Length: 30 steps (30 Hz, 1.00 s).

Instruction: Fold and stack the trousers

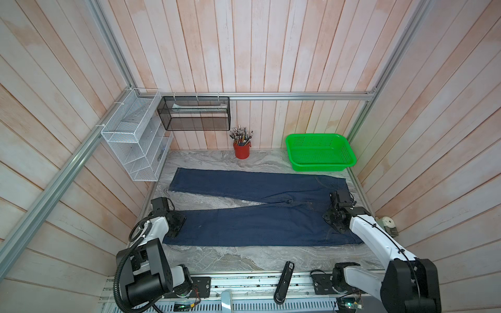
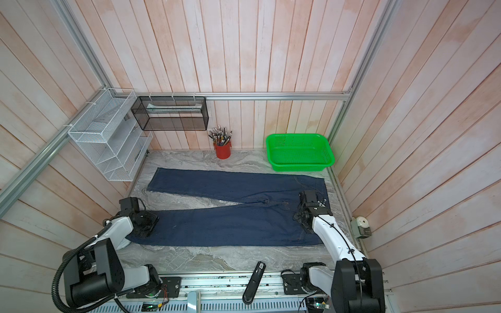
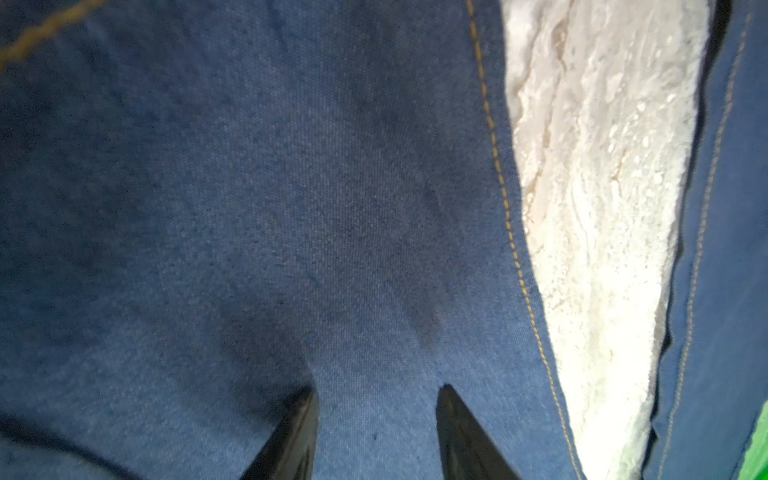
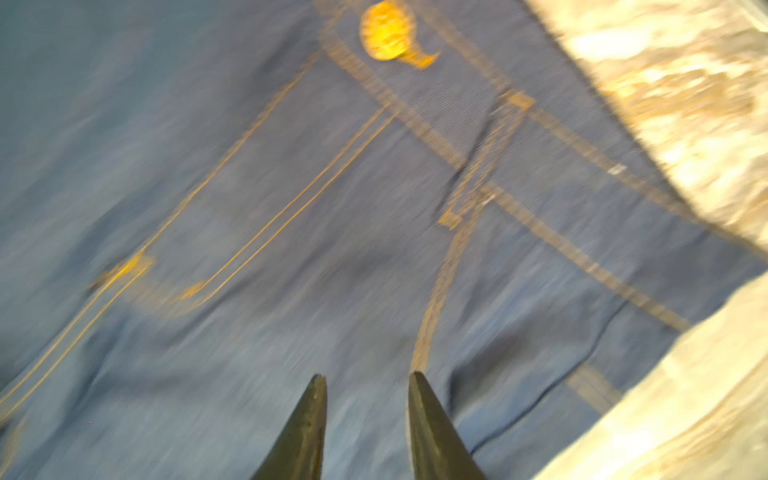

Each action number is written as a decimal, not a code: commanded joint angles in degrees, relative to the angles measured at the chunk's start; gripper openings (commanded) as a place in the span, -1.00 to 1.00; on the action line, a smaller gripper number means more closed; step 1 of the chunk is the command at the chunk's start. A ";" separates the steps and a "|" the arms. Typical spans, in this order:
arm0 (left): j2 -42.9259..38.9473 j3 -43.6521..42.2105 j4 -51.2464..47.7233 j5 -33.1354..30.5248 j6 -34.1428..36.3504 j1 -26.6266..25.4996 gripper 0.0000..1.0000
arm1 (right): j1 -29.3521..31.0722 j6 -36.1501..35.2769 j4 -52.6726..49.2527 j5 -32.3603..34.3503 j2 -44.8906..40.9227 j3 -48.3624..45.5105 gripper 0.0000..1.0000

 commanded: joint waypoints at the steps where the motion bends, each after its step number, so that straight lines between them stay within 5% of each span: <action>1: 1.03 0.27 -1.36 1.13 1.33 0.22 0.00 | -3.67 -2.93 3.95 -0.62 3.22 -0.66 -0.30; 20: 0.05 1.87 -3.98 3.54 5.44 5.32 0.02 | -9.72 3.07 -9.91 -1.68 6.45 -3.61 -0.25; 30: -6.59 7.13 -3.09 8.93 5.64 2.12 0.12 | -9.78 -0.01 -6.99 -0.48 -0.19 13.89 -0.17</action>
